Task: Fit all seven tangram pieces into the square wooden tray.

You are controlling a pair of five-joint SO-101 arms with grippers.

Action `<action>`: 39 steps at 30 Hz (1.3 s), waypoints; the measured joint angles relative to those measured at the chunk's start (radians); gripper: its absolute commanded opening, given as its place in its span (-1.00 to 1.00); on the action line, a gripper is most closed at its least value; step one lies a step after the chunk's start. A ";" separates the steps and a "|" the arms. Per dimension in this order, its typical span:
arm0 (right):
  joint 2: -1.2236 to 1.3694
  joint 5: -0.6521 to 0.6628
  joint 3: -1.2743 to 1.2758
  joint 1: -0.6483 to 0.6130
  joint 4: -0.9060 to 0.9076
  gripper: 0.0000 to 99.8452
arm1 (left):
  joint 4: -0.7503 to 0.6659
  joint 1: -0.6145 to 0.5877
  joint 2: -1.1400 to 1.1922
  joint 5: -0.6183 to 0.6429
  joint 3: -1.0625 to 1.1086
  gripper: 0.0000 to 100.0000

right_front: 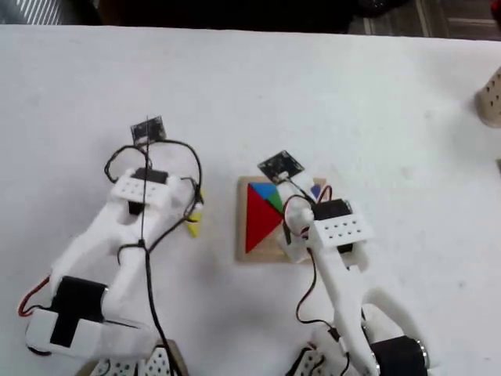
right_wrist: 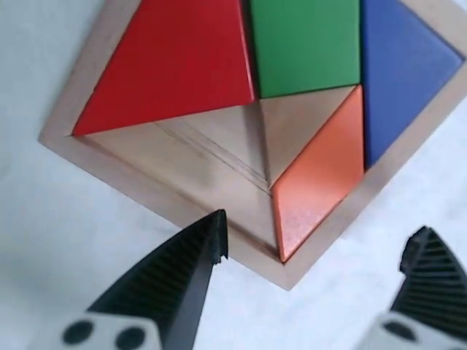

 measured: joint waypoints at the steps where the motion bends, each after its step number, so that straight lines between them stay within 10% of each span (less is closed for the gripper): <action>1: 0.000 0.000 0.000 0.000 0.000 -0.26 | 0.000 -0.002 0.000 0.000 0.000 -0.59; 14: 0.000 0.000 0.000 0.002 0.000 -0.26 | 0.048 -0.035 -0.104 -0.006 0.052 -0.25; 39: 0.000 0.015 0.000 -0.003 0.000 -0.26 | 0.117 -0.130 0.133 0.038 -0.124 -0.24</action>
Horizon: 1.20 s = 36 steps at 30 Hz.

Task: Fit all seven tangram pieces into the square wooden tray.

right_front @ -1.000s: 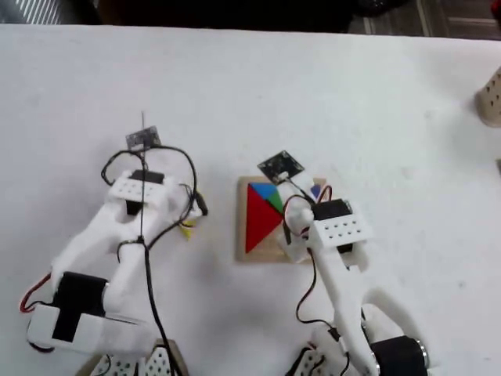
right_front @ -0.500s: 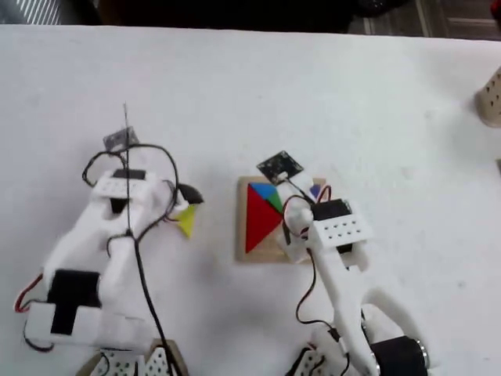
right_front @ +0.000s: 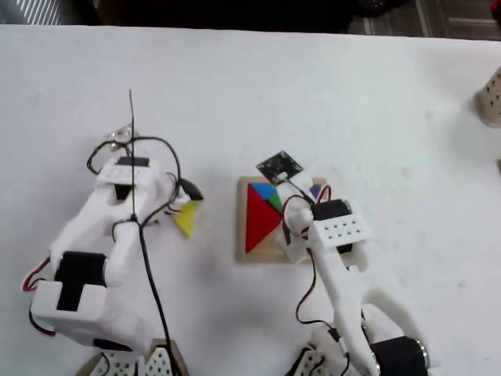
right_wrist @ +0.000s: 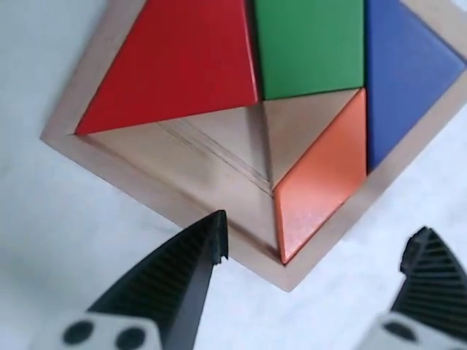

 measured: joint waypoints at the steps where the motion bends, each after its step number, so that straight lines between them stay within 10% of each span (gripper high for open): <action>1: 0.002 0.005 0.000 -0.005 0.000 -0.26 | 0.000 0.000 0.000 0.006 0.000 -0.24; 36: 0.003 0.014 0.000 -0.029 0.014 -0.26 | 0.117 0.017 0.192 0.187 -0.224 -0.24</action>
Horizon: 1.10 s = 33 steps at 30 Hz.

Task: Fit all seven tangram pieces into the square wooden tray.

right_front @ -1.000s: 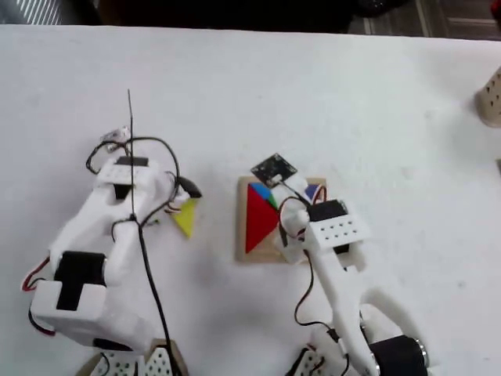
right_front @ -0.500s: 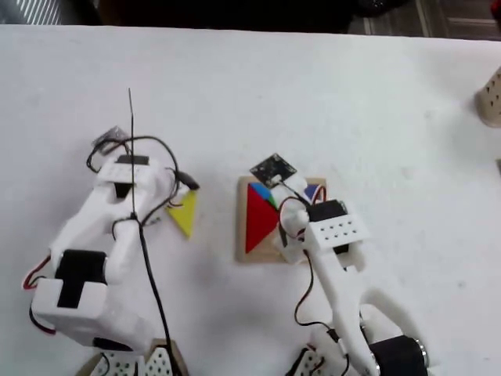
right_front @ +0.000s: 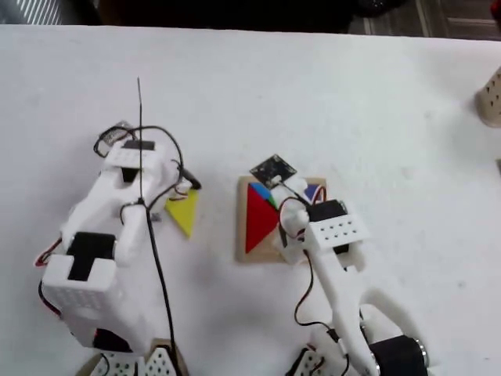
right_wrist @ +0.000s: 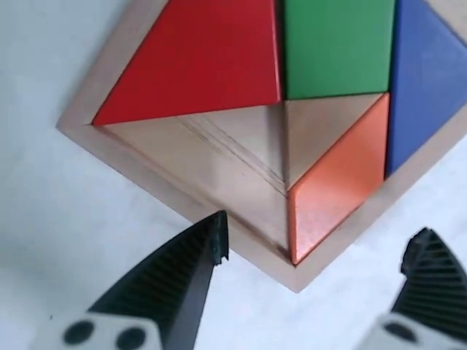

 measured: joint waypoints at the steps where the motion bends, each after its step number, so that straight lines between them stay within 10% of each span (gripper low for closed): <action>1: 0.000 0.000 0.000 0.000 0.000 -0.26 | 0.000 0.000 0.003 0.000 -0.003 -0.24; 8: 0.000 0.000 0.000 0.000 0.000 -0.26 | 0.000 0.000 0.006 -0.003 -0.003 -0.25; 16: 0.000 0.000 0.000 0.000 0.011 -0.26 | 0.009 0.002 0.006 -0.074 -0.018 -0.69; 33: 0.000 0.000 0.000 0.000 0.011 -0.26 | -0.006 0.026 0.006 -0.132 -0.068 -0.71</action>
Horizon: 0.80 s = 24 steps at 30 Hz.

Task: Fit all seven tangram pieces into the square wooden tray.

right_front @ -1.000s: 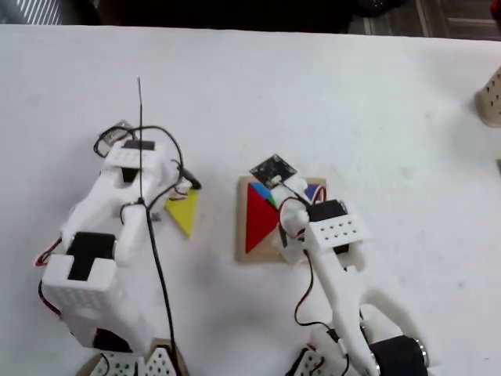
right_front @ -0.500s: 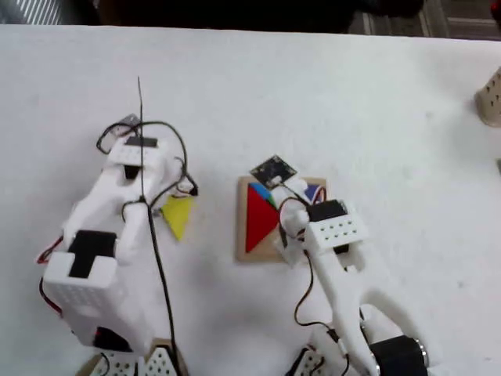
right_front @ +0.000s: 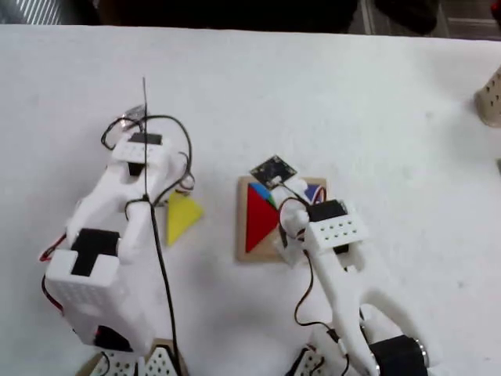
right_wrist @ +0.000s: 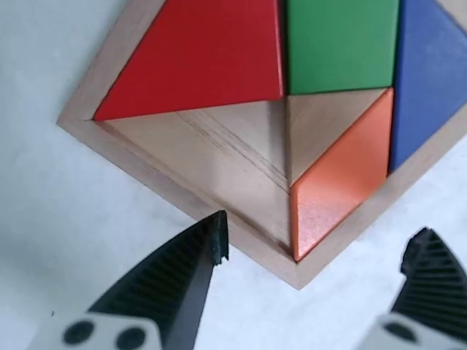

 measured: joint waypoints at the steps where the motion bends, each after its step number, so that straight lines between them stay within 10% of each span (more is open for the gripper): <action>1: 0.000 0.000 0.000 0.000 0.000 -0.26 | 0.000 0.000 0.000 -0.018 0.000 -0.71; 24: 0.000 0.000 0.000 -0.018 0.000 -0.26 | 0.015 0.031 0.006 -0.048 -0.017 -0.94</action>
